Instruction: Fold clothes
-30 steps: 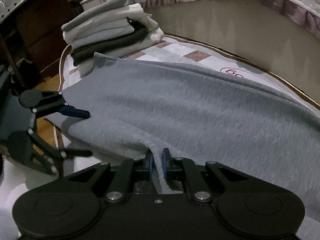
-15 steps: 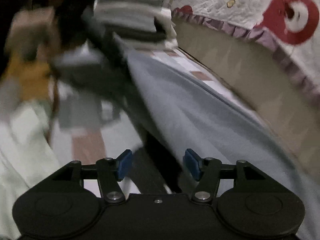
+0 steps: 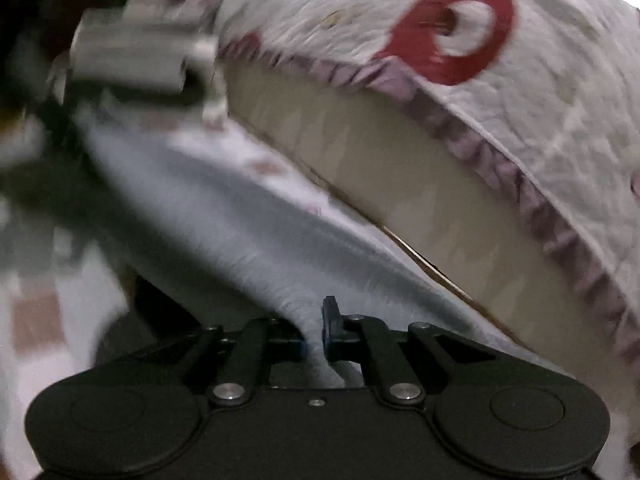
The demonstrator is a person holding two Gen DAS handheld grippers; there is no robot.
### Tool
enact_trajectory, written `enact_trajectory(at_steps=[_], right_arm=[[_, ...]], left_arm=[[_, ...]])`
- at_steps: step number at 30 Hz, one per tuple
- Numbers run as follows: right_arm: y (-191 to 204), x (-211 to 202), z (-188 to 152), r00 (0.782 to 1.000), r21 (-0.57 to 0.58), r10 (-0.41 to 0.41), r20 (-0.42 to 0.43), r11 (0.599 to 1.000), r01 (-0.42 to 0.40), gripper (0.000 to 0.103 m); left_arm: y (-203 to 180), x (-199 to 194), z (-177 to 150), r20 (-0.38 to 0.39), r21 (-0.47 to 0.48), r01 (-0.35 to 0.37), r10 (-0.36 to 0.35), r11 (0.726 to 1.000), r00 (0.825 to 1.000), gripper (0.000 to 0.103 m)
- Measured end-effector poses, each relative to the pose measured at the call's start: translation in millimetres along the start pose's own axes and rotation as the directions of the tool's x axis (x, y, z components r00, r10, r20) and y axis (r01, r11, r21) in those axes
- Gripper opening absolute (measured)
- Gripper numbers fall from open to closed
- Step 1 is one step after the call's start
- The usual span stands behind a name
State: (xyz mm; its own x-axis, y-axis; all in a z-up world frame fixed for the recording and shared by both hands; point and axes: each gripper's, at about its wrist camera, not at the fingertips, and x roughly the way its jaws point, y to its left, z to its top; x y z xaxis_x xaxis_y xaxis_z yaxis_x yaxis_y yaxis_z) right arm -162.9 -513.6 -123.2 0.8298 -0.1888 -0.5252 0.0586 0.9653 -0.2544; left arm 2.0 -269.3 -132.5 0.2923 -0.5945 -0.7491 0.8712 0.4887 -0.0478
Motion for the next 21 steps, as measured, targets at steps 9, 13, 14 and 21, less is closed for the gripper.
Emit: enact_trajectory(at_steps=[9,13,14,21], right_arm=[[-7,-13,2,1.000,0.071,0.011,0.016,0.997,-0.012,0.007],[-5,-17,-2,1.000,0.088,0.015,0.024,0.996,-0.017,0.007],[-5,-18,-2,1.000,0.082,0.014,0.026,0.996,-0.016,0.007],[2,-18,-8,1.000,0.059,0.011,0.027,0.998,-0.012,0.007]], left_arm=[[-50,2,-64,0.016,0.284,-0.431,0.445,0.857,0.895,0.033],[-10,-3,-63,-0.013,0.159,-0.611,0.620,0.776,0.784,0.034],[1,-7,-62,-0.019,0.132,-0.653,0.660,0.746,0.751,0.038],[69,-41,-70,-0.099,-0.044,-0.726,0.720,0.686,0.686,0.043]])
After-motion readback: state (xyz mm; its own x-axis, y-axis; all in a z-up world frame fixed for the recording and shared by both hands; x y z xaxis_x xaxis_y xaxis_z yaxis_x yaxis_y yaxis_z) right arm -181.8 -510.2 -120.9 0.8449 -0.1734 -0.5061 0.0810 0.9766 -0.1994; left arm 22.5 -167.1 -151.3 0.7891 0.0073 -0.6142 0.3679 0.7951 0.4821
